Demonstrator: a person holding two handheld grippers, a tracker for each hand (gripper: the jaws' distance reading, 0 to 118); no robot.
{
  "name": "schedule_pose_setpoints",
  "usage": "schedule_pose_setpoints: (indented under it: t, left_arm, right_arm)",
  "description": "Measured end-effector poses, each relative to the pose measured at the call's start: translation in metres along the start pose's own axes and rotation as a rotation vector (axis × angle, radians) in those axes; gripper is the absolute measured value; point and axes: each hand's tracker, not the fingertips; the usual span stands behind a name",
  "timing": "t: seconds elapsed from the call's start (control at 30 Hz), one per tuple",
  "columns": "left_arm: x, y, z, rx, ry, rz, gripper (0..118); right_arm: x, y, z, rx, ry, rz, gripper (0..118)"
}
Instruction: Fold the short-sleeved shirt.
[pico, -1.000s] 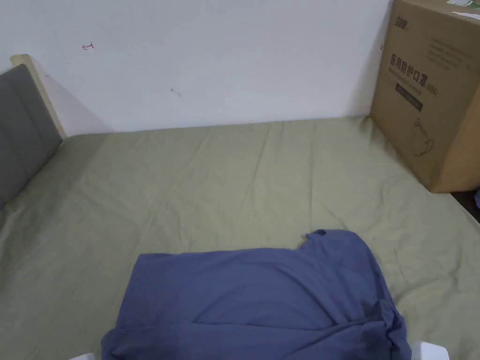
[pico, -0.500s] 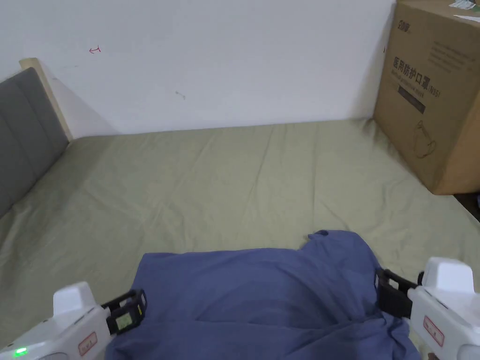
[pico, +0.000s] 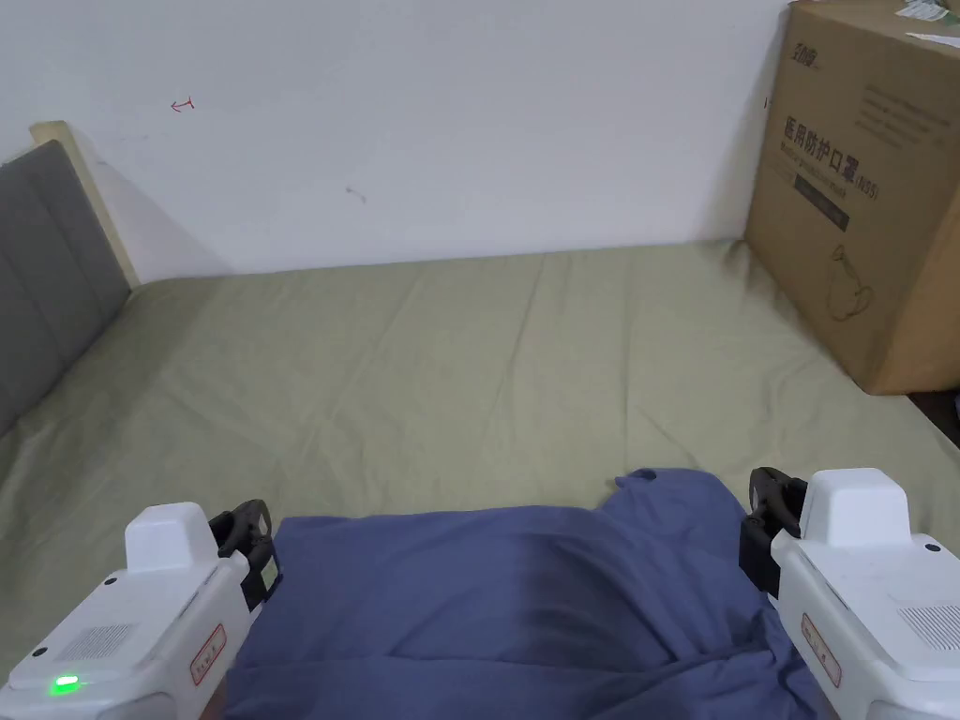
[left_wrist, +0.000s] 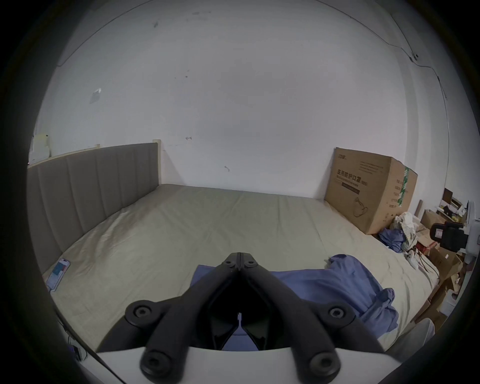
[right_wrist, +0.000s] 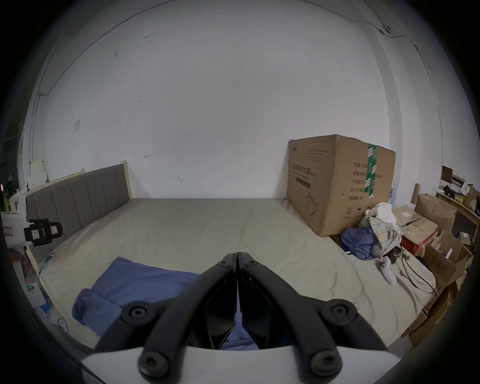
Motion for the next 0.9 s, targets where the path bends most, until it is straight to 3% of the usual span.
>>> schedule_pose_setpoints:
  t: [0.2, 0.47, 0.63, 0.7, 0.73, 0.77, 0.8, 0.83, 0.9]
  left_arm:
    - [-0.011, 0.006, -0.059, -0.140, -0.016, 0.024, 0]
    - [-0.048, 0.006, -0.199, -0.384, -0.004, 0.072, 0]
    - [-0.059, -0.006, -0.265, -0.490, 0.056, 0.013, 1]
    - [-0.065, -0.017, -0.290, -0.539, 0.067, 0.013, 22]
    - [-0.068, -0.022, -0.303, -0.571, 0.078, 0.015, 45]
    - [-0.071, -0.028, -0.315, -0.612, 0.092, 0.022, 80]
    - [-0.072, -0.034, -0.323, -0.648, 0.115, 0.021, 98]
    - [-0.073, -0.041, -0.329, -0.682, 0.134, 0.005, 106]
    - [-0.075, -0.052, -0.342, -0.686, 0.130, -0.021, 105]
  right_arm:
    - [0.001, 0.001, -0.022, -0.017, 0.000, -0.009, 0]
    - [0.011, 0.000, -0.066, -0.068, -0.024, 0.001, 0]
    - [0.020, -0.003, -0.099, -0.103, -0.036, 0.007, 0]
    - [0.021, -0.005, -0.111, -0.116, -0.043, 0.013, 0]
    - [0.022, -0.006, -0.118, -0.126, -0.045, 0.017, 0]
    - [0.023, -0.007, -0.124, -0.134, -0.046, 0.020, 0]
    - [0.024, -0.009, -0.130, -0.141, -0.045, 0.022, 0]
    - [0.024, -0.010, -0.134, -0.147, -0.045, 0.025, 0]
    - [0.024, -0.012, -0.144, -0.160, -0.045, 0.029, 0]
